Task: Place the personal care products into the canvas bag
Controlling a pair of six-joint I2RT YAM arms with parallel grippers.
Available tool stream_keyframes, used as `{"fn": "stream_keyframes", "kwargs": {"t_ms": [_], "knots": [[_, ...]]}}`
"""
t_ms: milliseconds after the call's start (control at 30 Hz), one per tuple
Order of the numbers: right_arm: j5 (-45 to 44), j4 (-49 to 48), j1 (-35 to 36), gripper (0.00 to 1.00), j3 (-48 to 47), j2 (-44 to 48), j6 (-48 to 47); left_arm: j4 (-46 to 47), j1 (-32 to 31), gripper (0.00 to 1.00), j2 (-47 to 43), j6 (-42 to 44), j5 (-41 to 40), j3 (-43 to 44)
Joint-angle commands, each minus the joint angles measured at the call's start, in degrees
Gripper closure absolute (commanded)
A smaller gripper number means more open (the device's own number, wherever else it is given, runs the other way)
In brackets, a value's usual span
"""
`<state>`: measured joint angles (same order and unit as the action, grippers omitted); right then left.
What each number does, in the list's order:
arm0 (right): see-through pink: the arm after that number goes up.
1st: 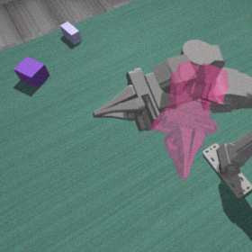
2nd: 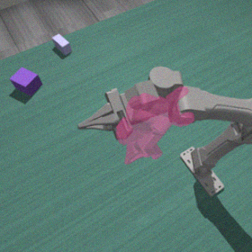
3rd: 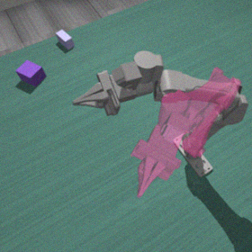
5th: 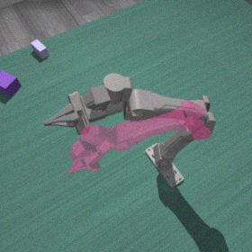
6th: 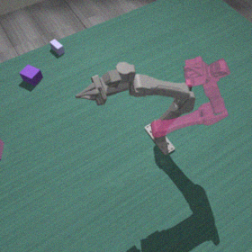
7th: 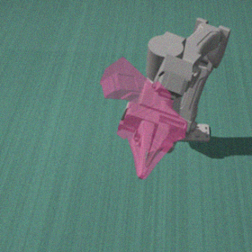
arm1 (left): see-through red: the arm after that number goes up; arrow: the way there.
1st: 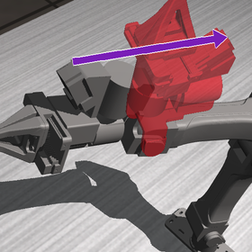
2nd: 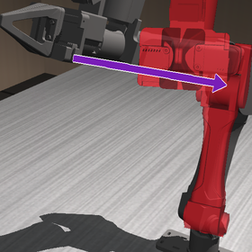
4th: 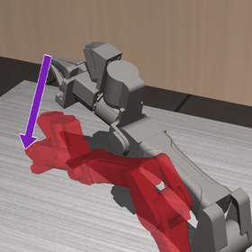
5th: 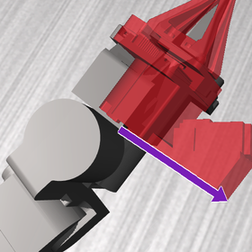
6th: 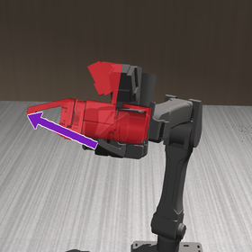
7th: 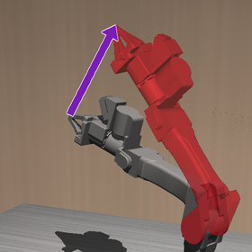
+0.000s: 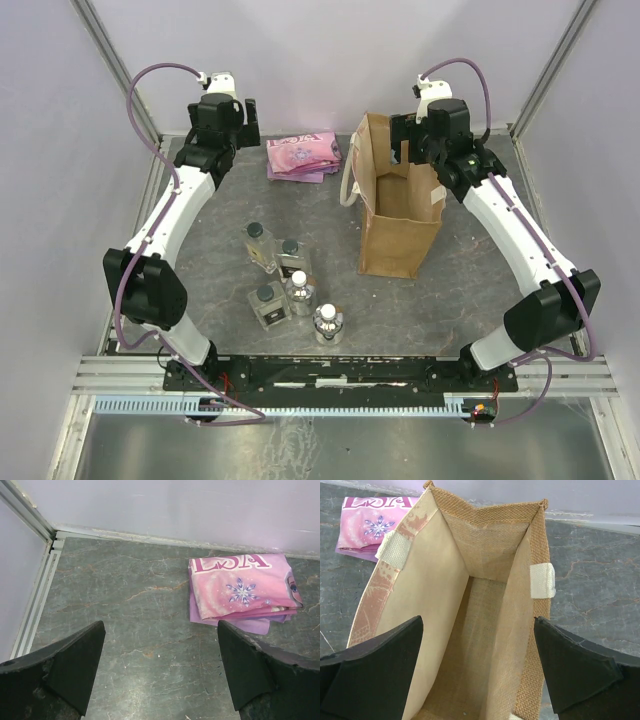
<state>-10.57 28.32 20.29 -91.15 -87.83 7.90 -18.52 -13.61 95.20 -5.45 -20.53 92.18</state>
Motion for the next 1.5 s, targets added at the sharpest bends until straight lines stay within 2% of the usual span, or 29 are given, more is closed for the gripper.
{"fn": "stream_keyframes", "kwargs": {"t_ms": [0, 800, 967, 1167, 1367, 1467], "knots": [[-0.6, -1.2, 0.1, 0.0, -2.1, -0.2, 0.6, 1.5, 0.2, 0.0, -1.1, 2.2, -1.1, 1.9], [-0.8, -0.2, 0.0, 0.0, -3.1, -0.9, 0.0, 1.5, 0.2, 0.0, -1.1, 2.5, 0.2, 1.6], [-1.2, 1.5, 0.0, 0.0, -4.2, -0.7, -0.4, 0.6, 0.1, 0.0, -1.3, 4.0, 10.5, 2.7], [-1.6, 8.3, 0.1, 0.0, -6.9, 0.0, -1.8, -1.5, -1.0, 0.0, 1.8, 3.2, 24.9, 7.9], [-2.2, 10.3, 0.1, 0.0, -4.2, 4.3, -1.7, -2.6, -6.2, 0.0, 9.4, 3.2, 32.7, 15.8], [-4.1, 10.5, 0.1, 0.0, -2.6, 7.1, -1.0, -2.7, -10.0, 0.0, 13.9, 3.0, 33.2, 19.6]]}}
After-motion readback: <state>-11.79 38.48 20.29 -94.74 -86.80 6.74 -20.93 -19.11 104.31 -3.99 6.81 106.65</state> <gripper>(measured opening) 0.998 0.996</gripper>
